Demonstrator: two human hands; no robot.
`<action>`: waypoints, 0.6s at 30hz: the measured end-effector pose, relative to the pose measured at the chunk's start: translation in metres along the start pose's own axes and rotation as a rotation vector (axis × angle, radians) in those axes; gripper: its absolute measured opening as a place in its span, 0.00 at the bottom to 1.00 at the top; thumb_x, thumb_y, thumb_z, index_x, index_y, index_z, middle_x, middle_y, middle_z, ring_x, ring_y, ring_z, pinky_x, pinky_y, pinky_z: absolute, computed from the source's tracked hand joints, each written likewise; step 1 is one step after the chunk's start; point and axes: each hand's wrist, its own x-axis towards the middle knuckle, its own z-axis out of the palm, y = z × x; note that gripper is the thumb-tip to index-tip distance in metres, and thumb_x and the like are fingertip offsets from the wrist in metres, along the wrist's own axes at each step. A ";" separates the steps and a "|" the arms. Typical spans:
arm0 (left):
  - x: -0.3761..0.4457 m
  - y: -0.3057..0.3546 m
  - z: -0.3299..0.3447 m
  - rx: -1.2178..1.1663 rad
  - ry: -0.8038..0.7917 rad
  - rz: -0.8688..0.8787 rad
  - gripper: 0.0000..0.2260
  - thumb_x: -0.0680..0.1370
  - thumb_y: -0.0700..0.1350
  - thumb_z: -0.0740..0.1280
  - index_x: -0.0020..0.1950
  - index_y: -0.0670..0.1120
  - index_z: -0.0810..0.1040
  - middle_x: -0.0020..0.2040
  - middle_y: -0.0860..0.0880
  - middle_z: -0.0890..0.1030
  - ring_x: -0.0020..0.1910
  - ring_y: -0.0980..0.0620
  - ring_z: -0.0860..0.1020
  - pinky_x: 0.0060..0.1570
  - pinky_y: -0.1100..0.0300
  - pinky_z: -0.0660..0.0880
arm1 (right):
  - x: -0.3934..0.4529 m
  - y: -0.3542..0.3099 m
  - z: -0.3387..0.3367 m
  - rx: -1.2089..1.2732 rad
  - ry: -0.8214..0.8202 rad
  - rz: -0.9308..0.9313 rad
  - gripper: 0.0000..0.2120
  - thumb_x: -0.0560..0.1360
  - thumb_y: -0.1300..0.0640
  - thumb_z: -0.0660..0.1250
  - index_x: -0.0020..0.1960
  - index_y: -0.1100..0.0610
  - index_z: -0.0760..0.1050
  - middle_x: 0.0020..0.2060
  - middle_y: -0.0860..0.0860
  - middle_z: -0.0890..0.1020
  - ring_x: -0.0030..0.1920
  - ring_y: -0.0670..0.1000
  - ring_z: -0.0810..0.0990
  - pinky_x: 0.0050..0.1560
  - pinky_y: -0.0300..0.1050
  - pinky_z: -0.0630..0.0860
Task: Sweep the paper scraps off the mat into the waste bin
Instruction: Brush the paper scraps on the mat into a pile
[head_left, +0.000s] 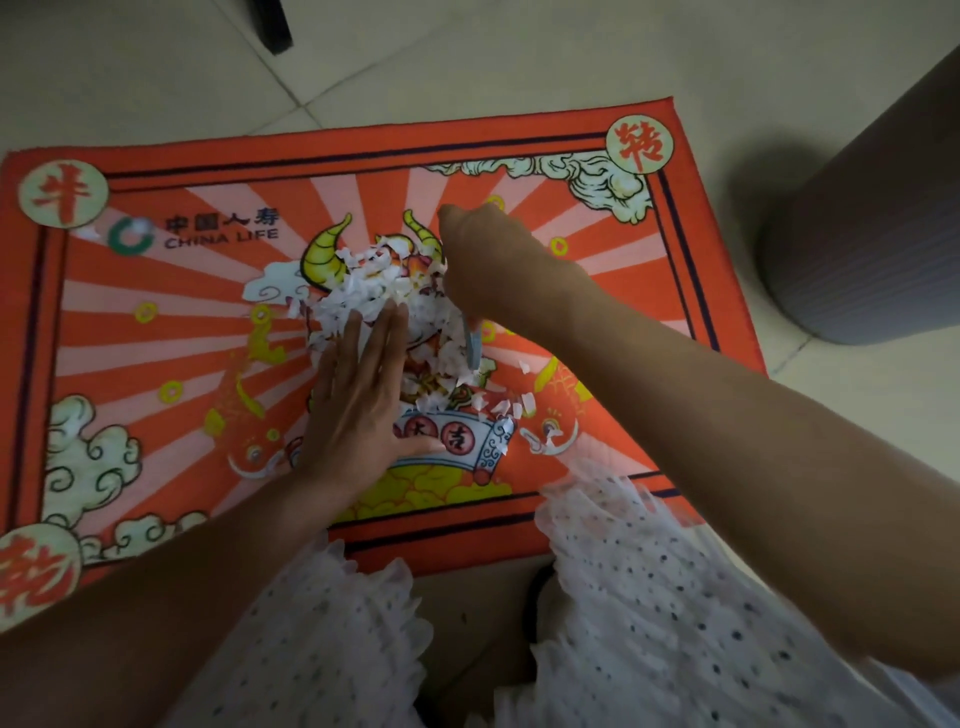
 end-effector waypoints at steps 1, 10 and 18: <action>-0.002 0.000 0.000 -0.010 -0.001 -0.001 0.58 0.63 0.76 0.58 0.80 0.44 0.37 0.80 0.47 0.39 0.79 0.41 0.39 0.76 0.40 0.46 | 0.001 -0.001 -0.001 -0.001 -0.009 0.000 0.14 0.77 0.65 0.59 0.62 0.64 0.68 0.55 0.60 0.74 0.42 0.54 0.68 0.42 0.43 0.68; -0.009 0.002 0.002 -0.055 -0.011 -0.021 0.58 0.65 0.70 0.67 0.79 0.47 0.35 0.80 0.50 0.36 0.78 0.45 0.35 0.76 0.41 0.43 | -0.005 0.008 -0.024 -0.022 0.003 0.032 0.13 0.76 0.66 0.59 0.61 0.63 0.69 0.54 0.60 0.76 0.43 0.56 0.72 0.30 0.42 0.64; 0.014 0.027 0.009 -0.050 -0.005 0.062 0.58 0.66 0.65 0.73 0.80 0.47 0.37 0.80 0.49 0.37 0.78 0.45 0.35 0.76 0.41 0.42 | -0.043 0.052 -0.022 -0.050 -0.091 0.129 0.24 0.75 0.67 0.58 0.71 0.58 0.66 0.53 0.61 0.78 0.47 0.59 0.82 0.47 0.49 0.79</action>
